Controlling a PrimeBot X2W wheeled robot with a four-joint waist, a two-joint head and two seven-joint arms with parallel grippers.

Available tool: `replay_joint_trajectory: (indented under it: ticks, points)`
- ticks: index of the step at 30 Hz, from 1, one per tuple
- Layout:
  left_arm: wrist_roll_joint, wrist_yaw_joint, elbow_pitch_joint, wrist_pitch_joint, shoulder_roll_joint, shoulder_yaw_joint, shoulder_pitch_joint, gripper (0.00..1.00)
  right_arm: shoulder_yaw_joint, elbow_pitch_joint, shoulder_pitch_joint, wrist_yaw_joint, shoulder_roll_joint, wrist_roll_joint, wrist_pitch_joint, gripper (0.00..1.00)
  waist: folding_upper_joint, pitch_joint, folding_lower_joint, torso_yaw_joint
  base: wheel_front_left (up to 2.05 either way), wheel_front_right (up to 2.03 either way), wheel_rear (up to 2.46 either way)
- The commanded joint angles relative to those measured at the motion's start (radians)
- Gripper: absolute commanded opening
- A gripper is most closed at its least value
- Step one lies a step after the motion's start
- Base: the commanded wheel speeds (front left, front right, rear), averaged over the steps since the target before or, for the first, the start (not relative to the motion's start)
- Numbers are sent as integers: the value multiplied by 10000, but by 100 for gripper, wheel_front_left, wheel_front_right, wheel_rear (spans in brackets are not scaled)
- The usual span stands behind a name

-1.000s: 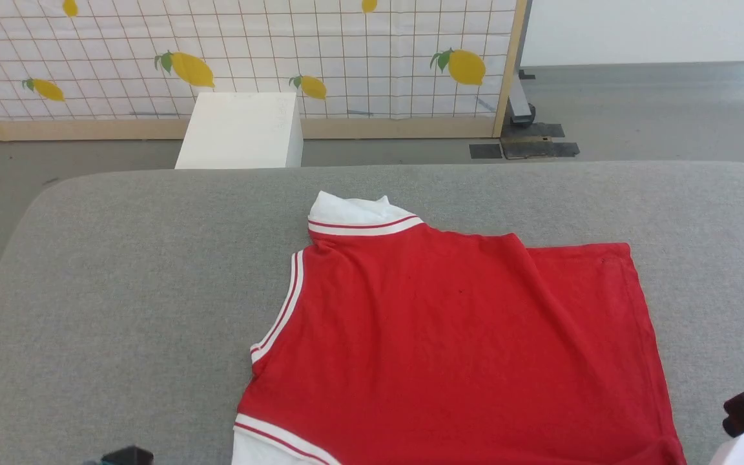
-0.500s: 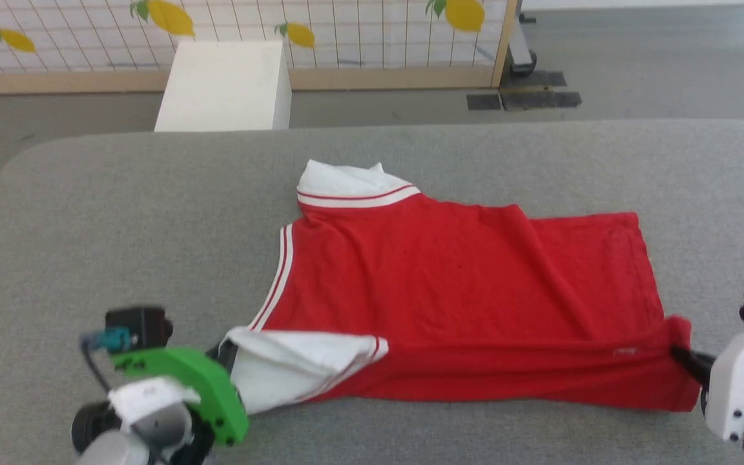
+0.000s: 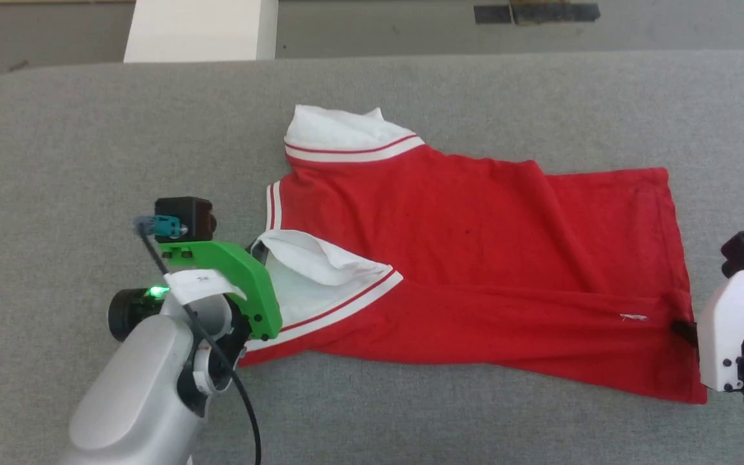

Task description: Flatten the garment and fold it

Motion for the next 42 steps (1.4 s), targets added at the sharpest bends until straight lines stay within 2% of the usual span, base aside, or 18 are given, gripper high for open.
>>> replay_joint_trajectory:
  ticks: [1,9,10,11,12,16,17,19,22,25,28,32,38,42]
  points:
    - [68,-97,387,-92,-113,-72,-241,0,135,146,-225,-17,-33,-62,91,0,-1,384,0,26,0,0,0]
    - [-90,-522,2089,-416,-595,-241,-628,0,760,833,-445,-17,-78,71,186,0,-1,478,0,49,0,0,0]
    - [-96,-555,2181,-499,-622,-228,-660,32,745,888,-448,-17,-59,119,117,32,-1,430,0,57,0,0,0]
    - [-118,-598,2285,-541,-647,-225,-693,82,732,939,-443,-17,-57,130,7,100,-1,354,0,68,0,0,0]
    - [-115,-634,2335,-596,-652,-223,-724,100,707,966,-437,-17,-57,130,-105,100,-1,278,0,76,0,0,0]
    - [-155,-716,2233,-1089,-656,-31,-769,100,214,912,-346,-17,152,304,-829,100,-1,-170,0,107,0,0,0]
    - [-245,-753,1821,-1813,-649,291,-557,100,-406,654,-112,-17,425,365,-1582,100,-1,-629,0,112,0,0,0]
    - [-222,-760,1471,-2363,-562,473,-227,100,-796,422,175,-17,630,320,-1979,100,-1,-932,0,104,0,0,0]
    - [-36,-670,903,-3189,-352,629,591,100,-1276,-25,818,-17,931,208,-2316,100,-1,-1348,0,111,0,0,0]
    - [60,-546,514,-3533,-165,597,1570,100,-1658,-499,1483,-17,1236,117,-2406,100,-1,-1620,0,104,0,0,0]
    - [-106,-310,331,-3214,-83,469,2520,100,-2063,-1011,2069,-17,1543,-47,-2351,100,-1,-1767,0,78,0,0,0]
    - [-302,100,151,-2258,7,242,3023,100,-2435,-1579,2595,-17,1872,-213,-2152,100,-1,-1797,0,50,0,0,0]
    - [-288,647,311,-709,151,-146,2601,100,-2677,-2155,2885,-17,2249,-378,-1868,100,-1,-1514,0,-72,0,0,0]
    - [-96,607,776,-282,185,-372,1911,100,-2646,-2310,2835,-17,2348,-389,-1767,100,-1,-1268,0,-223,0,0,0]
